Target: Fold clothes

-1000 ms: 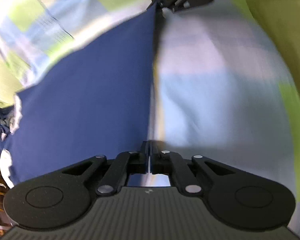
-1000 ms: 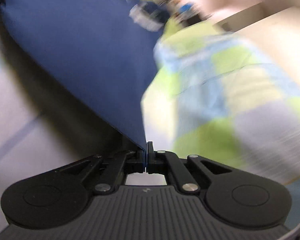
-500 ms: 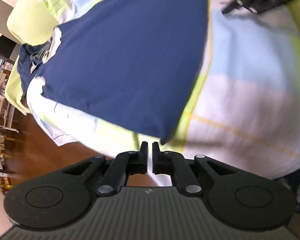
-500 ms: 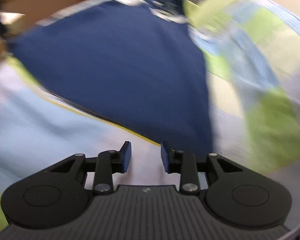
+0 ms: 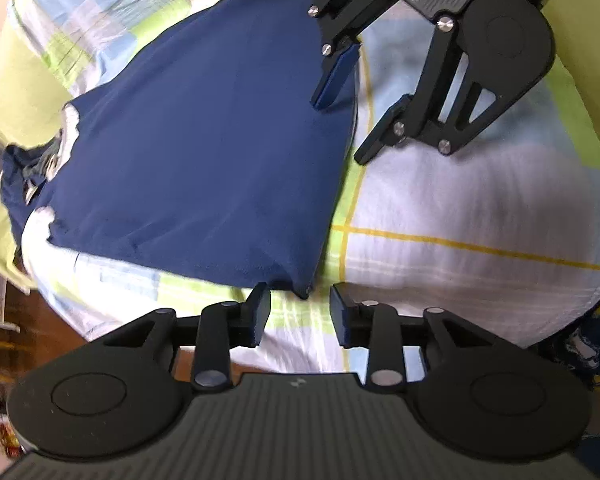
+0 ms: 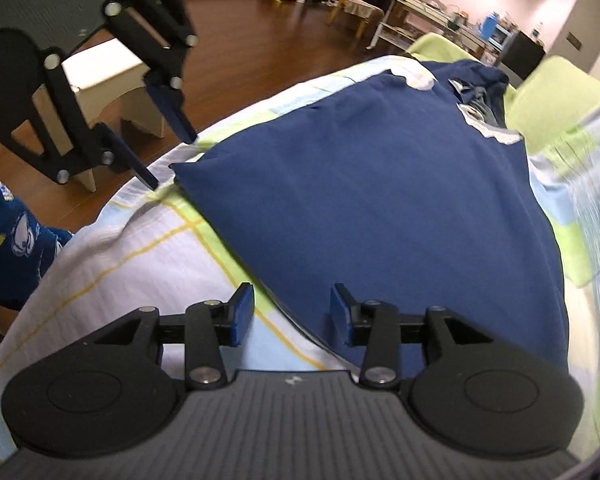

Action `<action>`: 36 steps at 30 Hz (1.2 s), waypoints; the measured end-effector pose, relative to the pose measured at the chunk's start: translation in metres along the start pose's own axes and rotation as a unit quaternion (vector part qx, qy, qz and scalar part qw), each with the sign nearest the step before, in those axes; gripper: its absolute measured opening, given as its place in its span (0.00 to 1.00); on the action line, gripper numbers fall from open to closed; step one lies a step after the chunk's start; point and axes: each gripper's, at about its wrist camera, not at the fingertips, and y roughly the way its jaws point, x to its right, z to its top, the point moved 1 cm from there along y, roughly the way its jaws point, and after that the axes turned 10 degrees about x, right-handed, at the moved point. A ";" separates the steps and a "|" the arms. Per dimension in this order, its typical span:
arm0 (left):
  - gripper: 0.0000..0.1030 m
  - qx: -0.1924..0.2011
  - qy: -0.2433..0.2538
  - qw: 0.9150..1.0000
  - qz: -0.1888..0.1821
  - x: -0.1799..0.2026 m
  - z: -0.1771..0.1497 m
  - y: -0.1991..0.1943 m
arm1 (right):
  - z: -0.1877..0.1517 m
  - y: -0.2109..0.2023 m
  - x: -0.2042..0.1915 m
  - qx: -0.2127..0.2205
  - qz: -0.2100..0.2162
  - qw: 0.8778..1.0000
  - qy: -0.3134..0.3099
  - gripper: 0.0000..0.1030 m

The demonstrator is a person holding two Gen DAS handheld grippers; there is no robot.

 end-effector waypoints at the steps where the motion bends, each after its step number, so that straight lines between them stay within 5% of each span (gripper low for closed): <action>1: 0.06 0.004 0.007 1.000 -0.006 -0.001 0.000 0.003 | -0.001 0.004 -0.001 -0.006 -0.003 1.000 -0.004 0.39; 4: 0.02 0.034 -0.001 0.999 -0.026 -0.011 0.004 -0.001 | -0.002 0.009 -0.003 -0.015 -0.015 1.000 -0.020 0.47; 6: 0.01 0.063 -0.098 0.992 -0.056 -0.040 0.014 -0.015 | -0.001 0.006 0.003 -0.016 -0.023 0.999 -0.016 0.47; 7: 0.01 0.076 -0.181 0.977 -0.077 -0.061 0.018 -0.024 | 0.000 0.005 0.006 -0.017 -0.029 0.999 -0.011 0.47; 9: 0.01 0.102 -0.365 0.918 -0.112 -0.105 0.015 -0.041 | 0.001 -0.003 0.011 -0.019 -0.037 0.999 -0.001 0.47; 10: 0.01 0.106 -0.414 0.897 -0.112 -0.116 0.010 -0.046 | 0.002 -0.008 0.014 -0.019 -0.042 0.999 0.003 0.47; 11: 0.01 0.087 -0.416 0.900 -0.097 -0.115 0.005 -0.049 | 0.002 -0.014 0.017 -0.020 -0.047 0.999 0.007 0.47; 14: 0.00 -0.064 -0.323 0.940 -0.096 -0.063 -0.020 -0.020 | -0.001 -0.023 0.017 -0.030 -0.036 0.999 0.015 0.52; 17: 0.00 -0.109 -0.247 0.957 -0.105 -0.023 -0.029 -0.014 | -0.006 -0.024 0.012 -0.045 -0.019 0.999 0.018 0.52; 20: 0.03 -0.082 -0.231 0.966 -0.075 -0.025 -0.019 -0.025 | -0.005 -0.031 0.014 -0.036 -0.026 0.998 0.037 0.51; 23: 0.15 -0.005 -0.228 0.973 -0.016 -0.060 0.011 -0.033 | -0.003 -0.033 0.037 -0.026 -0.067 0.994 0.084 0.40; 24: 0.27 0.020 -0.218 0.976 -0.001 -0.070 0.025 -0.026 | -0.003 -0.030 0.052 -0.022 -0.089 0.989 0.112 0.36; 27: 0.29 0.052 -0.200 0.978 0.007 -0.079 0.051 0.007 | -0.010 -0.023 0.088 -0.025 -0.151 0.973 0.172 0.34; 29: 0.29 0.045 -0.187 0.981 -0.001 -0.075 0.060 0.034 | -0.021 -0.016 0.112 -0.031 -0.190 0.958 0.211 0.34; 32: 0.29 -0.025 -0.170 0.984 -0.038 -0.054 0.051 0.059 | -0.042 0.002 0.140 -0.067 -0.207 0.938 0.269 0.35; 36: 0.28 -0.053 -0.126 0.989 -0.050 -0.031 0.036 0.041 | -0.056 -0.003 0.133 -0.061 -0.112 0.940 0.317 0.35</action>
